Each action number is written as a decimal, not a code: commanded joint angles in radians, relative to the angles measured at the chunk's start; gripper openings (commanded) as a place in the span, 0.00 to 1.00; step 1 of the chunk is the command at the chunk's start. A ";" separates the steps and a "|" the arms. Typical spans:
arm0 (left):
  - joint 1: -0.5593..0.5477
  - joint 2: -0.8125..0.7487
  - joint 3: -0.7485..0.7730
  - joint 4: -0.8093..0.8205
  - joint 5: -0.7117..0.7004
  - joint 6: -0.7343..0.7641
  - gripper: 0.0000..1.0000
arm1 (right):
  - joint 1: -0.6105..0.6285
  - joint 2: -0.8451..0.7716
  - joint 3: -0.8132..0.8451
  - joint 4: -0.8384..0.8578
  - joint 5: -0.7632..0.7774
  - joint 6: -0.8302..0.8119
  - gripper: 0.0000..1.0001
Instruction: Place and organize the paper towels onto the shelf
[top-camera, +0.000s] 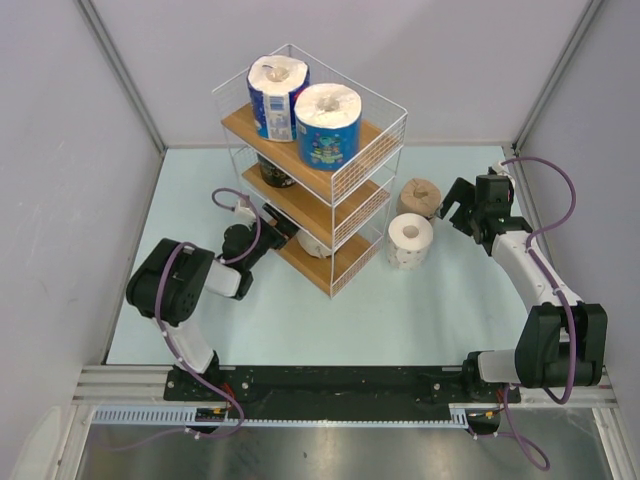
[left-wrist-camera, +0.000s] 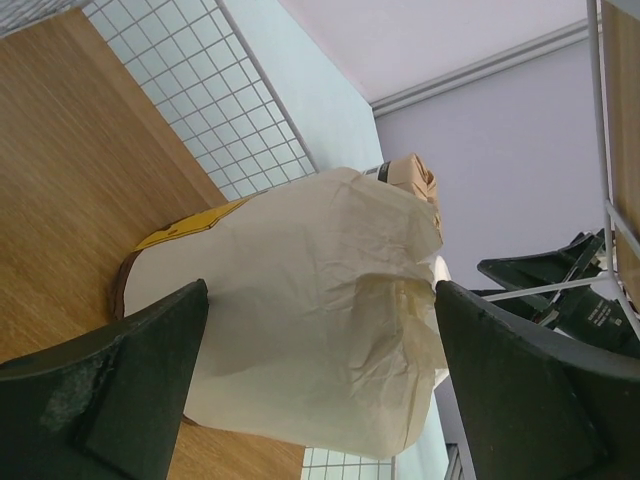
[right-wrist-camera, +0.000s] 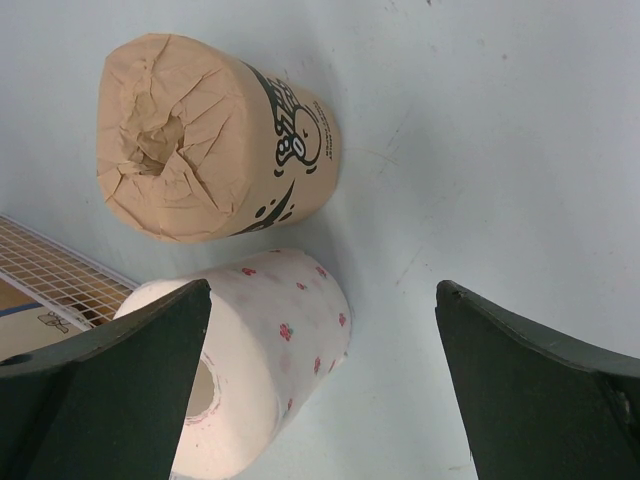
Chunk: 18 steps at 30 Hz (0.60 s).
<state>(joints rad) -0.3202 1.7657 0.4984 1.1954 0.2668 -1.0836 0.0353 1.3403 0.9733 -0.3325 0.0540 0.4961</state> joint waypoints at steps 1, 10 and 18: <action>0.001 -0.083 -0.023 0.027 -0.003 -0.013 1.00 | -0.002 -0.023 0.038 0.006 -0.003 -0.013 1.00; 0.033 -0.299 -0.109 -0.089 -0.055 0.011 1.00 | -0.002 -0.009 0.038 0.012 -0.009 -0.013 1.00; 0.035 -0.607 -0.211 -0.387 -0.104 0.108 1.00 | -0.003 0.033 0.039 0.096 -0.042 0.018 1.00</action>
<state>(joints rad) -0.2913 1.2888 0.3264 0.9699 0.2035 -1.0473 0.0353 1.3495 0.9733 -0.3145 0.0410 0.4969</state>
